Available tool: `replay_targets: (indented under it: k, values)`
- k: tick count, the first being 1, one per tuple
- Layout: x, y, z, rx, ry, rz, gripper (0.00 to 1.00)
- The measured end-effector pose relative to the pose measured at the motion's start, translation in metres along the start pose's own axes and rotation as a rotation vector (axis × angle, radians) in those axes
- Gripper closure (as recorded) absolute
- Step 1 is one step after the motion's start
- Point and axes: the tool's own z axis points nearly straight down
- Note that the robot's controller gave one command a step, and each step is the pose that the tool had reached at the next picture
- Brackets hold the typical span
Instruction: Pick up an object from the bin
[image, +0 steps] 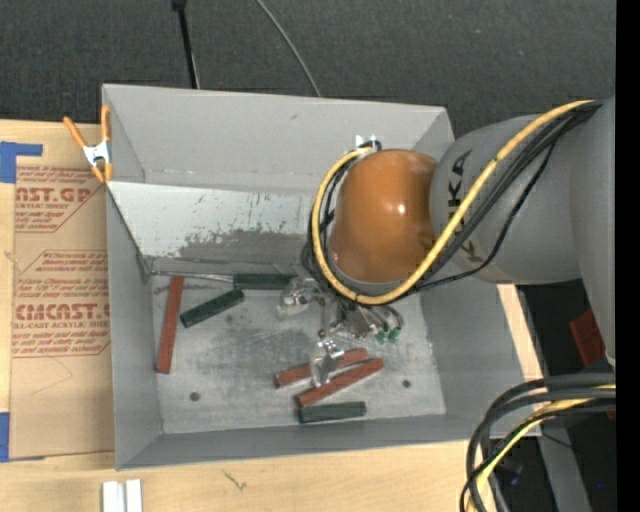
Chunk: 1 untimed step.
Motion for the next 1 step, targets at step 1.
replay_targets:
  k: [1]
  values:
    - [-0.0005,-0.0002,-0.0006,0.0,-0.002,0.0,0.0]
